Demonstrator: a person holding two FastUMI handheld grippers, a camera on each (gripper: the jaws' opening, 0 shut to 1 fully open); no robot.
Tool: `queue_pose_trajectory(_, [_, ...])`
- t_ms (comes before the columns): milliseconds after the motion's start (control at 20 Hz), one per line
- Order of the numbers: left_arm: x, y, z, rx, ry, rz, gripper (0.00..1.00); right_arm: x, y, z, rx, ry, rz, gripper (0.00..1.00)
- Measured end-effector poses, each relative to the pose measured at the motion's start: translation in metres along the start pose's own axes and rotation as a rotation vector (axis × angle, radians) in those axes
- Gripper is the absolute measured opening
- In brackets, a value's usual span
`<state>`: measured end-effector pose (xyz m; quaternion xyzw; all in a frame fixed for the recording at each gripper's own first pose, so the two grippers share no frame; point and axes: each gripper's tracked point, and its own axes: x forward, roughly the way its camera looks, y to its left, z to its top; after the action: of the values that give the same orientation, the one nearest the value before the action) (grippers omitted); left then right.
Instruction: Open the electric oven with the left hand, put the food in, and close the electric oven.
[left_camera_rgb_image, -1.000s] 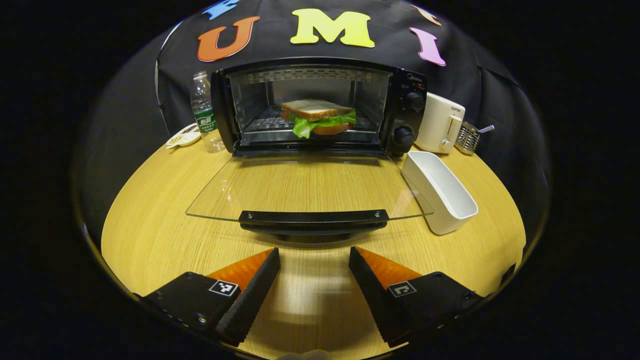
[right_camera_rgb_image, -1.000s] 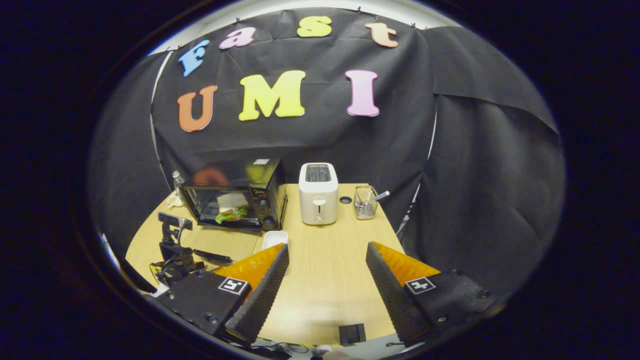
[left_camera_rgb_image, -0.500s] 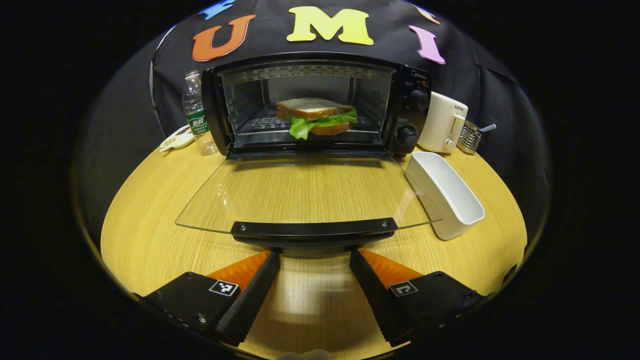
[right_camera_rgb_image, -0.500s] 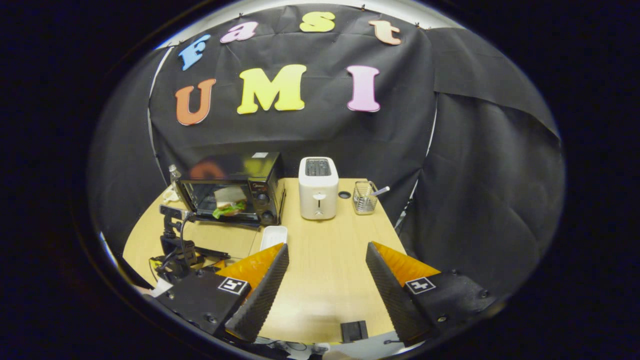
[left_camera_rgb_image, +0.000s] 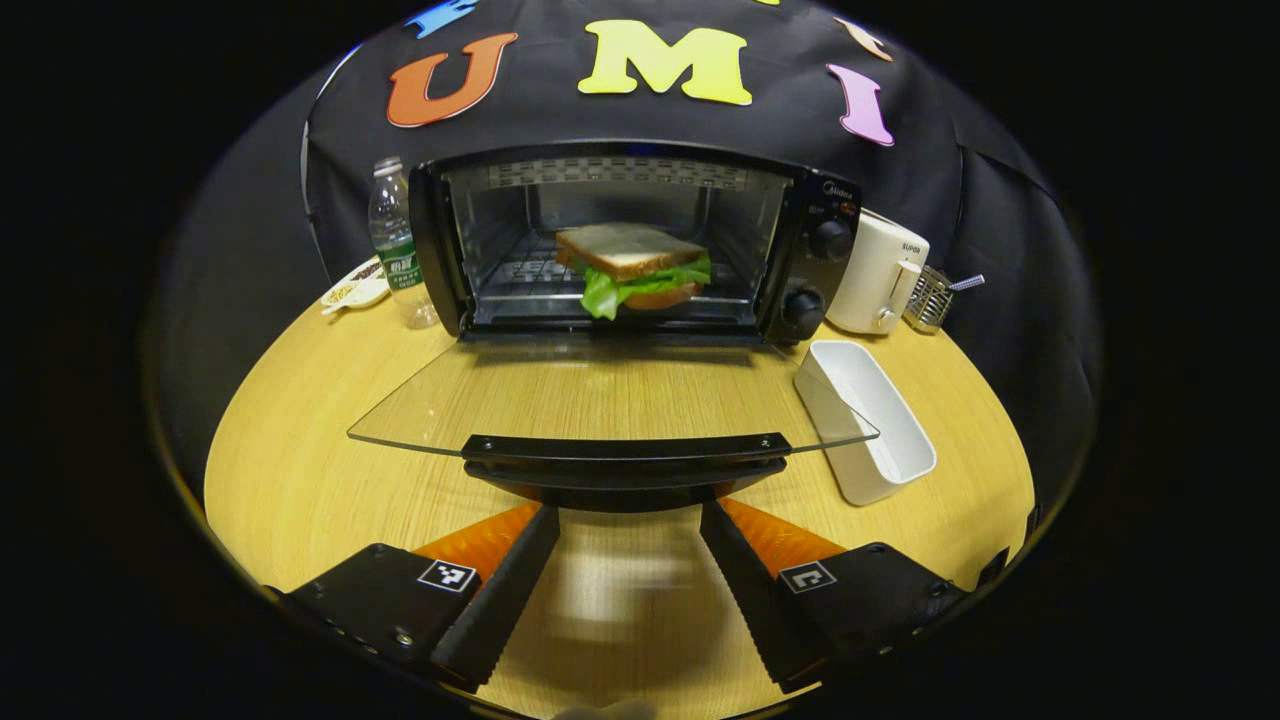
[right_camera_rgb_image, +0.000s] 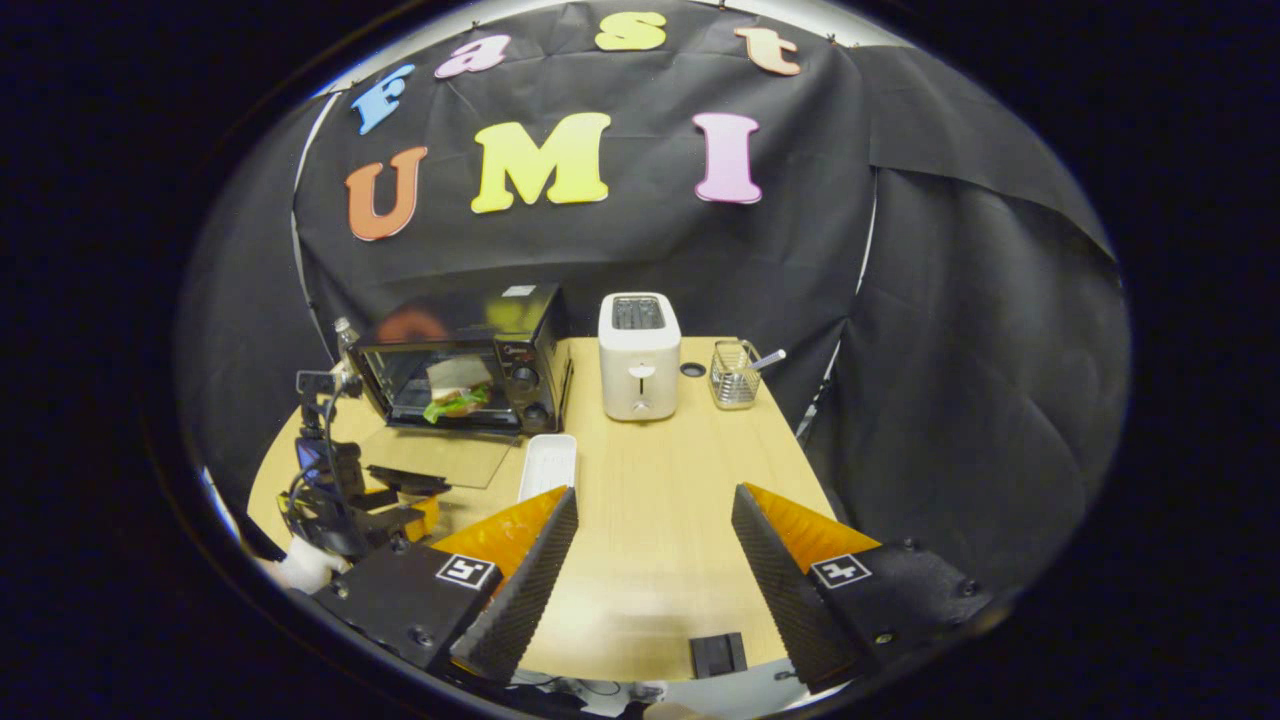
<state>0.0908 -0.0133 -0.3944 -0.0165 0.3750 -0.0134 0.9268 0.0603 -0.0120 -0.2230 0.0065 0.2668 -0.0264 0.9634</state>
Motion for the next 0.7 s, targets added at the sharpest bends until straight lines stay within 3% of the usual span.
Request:
queue_pose_trajectory(150, [-0.005, -0.001, 0.023, 0.007, -0.025, 0.000, 0.94, 0.006, -0.003, -0.007, 0.001, 0.017, -0.004, 0.91])
queue_pose_trajectory(200, [-0.006, -0.001, 0.031, 0.013, -0.035, -0.004, 0.94, 0.007, -0.002, -0.009, 0.003, 0.021, -0.002, 0.99])
queue_pose_trajectory(250, [-0.007, -0.002, 0.039, 0.018, -0.045, -0.006, 0.93, 0.010, -0.003, -0.012, 0.008, 0.027, -0.003, 0.99])
queue_pose_trajectory(300, [-0.008, -0.002, 0.048, 0.022, -0.061, -0.010, 0.93, 0.011, -0.003, -0.014, 0.017, 0.034, -0.002, 0.91])
queue_pose_trajectory(400, [-0.007, -0.001, 0.062, 0.023, -0.077, -0.009, 0.93, 0.012, -0.005, -0.016, 0.037, 0.040, -0.005, 0.91])
queue_pose_trajectory(450, [-0.006, 0.000, 0.070, 0.022, -0.089, -0.011, 0.93, 0.013, -0.006, -0.018, 0.042, 0.040, -0.008, 0.99])
queue_pose_trajectory(550, [0.000, 0.005, 0.077, 0.031, -0.087, 0.000, 0.93, 0.015, -0.013, -0.017, 0.046, 0.041, -0.018, 0.99])
queue_pose_trajectory(600, [0.002, 0.007, 0.080, 0.031, -0.084, 0.004, 0.94, 0.016, -0.015, -0.018, 0.048, 0.041, -0.024, 0.91])
queue_pose_trajectory(650, [0.005, 0.007, 0.083, 0.027, -0.082, 0.003, 0.93, 0.016, -0.017, -0.019, 0.052, 0.044, -0.031, 0.91])
queue_pose_trajectory(700, [0.007, 0.007, 0.088, 0.029, -0.083, 0.004, 0.93, 0.015, -0.018, -0.020, 0.060, 0.047, -0.035, 0.99])
